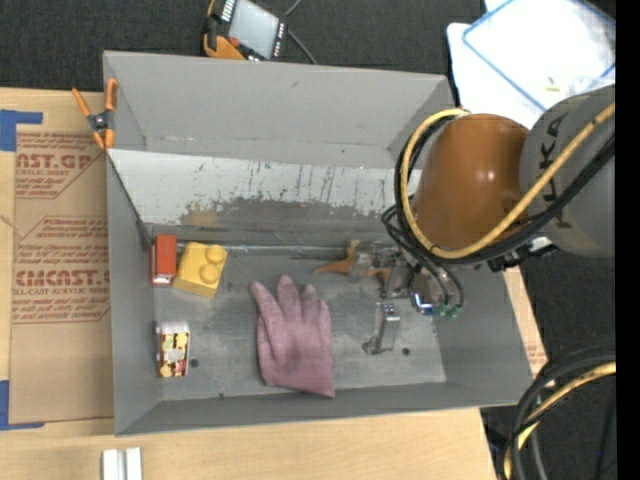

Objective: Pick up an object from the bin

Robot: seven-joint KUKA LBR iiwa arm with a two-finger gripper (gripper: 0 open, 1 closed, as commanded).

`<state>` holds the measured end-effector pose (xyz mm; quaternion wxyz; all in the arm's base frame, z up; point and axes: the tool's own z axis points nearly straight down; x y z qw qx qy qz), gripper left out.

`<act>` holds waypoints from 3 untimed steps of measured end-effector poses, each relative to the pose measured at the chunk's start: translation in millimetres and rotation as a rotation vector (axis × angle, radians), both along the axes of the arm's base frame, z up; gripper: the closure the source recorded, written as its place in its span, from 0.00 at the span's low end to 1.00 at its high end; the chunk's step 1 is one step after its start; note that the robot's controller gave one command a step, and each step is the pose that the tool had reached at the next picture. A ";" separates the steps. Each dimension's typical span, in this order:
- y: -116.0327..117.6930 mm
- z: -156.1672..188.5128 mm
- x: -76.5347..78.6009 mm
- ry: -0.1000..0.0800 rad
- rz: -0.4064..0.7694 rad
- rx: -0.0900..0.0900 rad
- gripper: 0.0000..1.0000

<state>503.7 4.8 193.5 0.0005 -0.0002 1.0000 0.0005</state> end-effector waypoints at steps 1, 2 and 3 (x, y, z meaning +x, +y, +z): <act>0.0 0.0 0.0 0.000 0.000 0.000 0.00; 41.6 -73.9 -1.5 0.006 0.066 0.002 0.00; 74.8 -91.3 -0.7 -0.007 0.114 0.001 0.00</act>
Offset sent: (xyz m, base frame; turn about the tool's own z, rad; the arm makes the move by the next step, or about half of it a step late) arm 0.0002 0.0386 -0.0692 -0.0609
